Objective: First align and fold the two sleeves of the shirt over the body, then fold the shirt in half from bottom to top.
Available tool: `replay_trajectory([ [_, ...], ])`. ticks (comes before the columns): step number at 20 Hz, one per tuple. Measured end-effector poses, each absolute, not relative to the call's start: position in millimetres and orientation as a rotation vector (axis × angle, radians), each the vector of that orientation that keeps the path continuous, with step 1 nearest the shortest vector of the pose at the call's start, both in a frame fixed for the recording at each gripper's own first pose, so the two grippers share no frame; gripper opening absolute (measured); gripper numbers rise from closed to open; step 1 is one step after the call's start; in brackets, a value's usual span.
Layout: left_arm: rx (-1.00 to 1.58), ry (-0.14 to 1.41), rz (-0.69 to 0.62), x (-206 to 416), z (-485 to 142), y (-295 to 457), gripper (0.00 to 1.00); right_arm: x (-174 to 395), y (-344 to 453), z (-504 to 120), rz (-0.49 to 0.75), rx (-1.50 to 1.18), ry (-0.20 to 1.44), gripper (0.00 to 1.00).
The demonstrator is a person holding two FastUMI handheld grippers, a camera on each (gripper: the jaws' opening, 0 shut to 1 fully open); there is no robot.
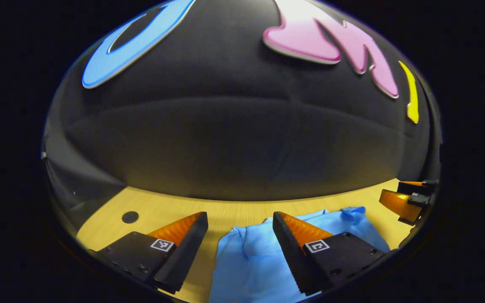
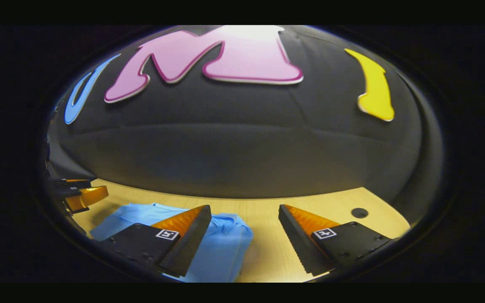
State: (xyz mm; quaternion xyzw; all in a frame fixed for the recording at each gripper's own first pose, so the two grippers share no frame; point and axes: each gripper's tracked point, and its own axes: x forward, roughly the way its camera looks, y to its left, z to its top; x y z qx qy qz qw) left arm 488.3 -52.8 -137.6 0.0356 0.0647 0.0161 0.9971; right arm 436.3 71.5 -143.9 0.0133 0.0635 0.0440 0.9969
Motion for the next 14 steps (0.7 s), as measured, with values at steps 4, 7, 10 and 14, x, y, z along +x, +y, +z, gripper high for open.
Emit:
replay_trajectory([
  [4, 0.102, 0.042, -0.003, 404.1, -90.4, -74.5, 0.97, 359.3, 46.1, -108.3, 0.054, 0.047, 0.055, 0.99],
  [7, 0.052, 0.014, -0.045, 320.5, -62.9, -90.2, 0.97, 286.3, 30.5, -70.3, 0.046, 0.048, 0.006, 0.99],
  [10, 0.000, 0.007, -0.041, 226.8, -37.4, -88.7, 0.96, 200.2, 15.0, -30.2, 0.043, 0.008, -0.020, 0.98],
  [14, -0.044, -0.015, 0.041, 119.8, -17.7, -57.7, 0.96, 98.2, -8.4, 5.9, 0.036, -0.002, -0.087, 0.96],
])
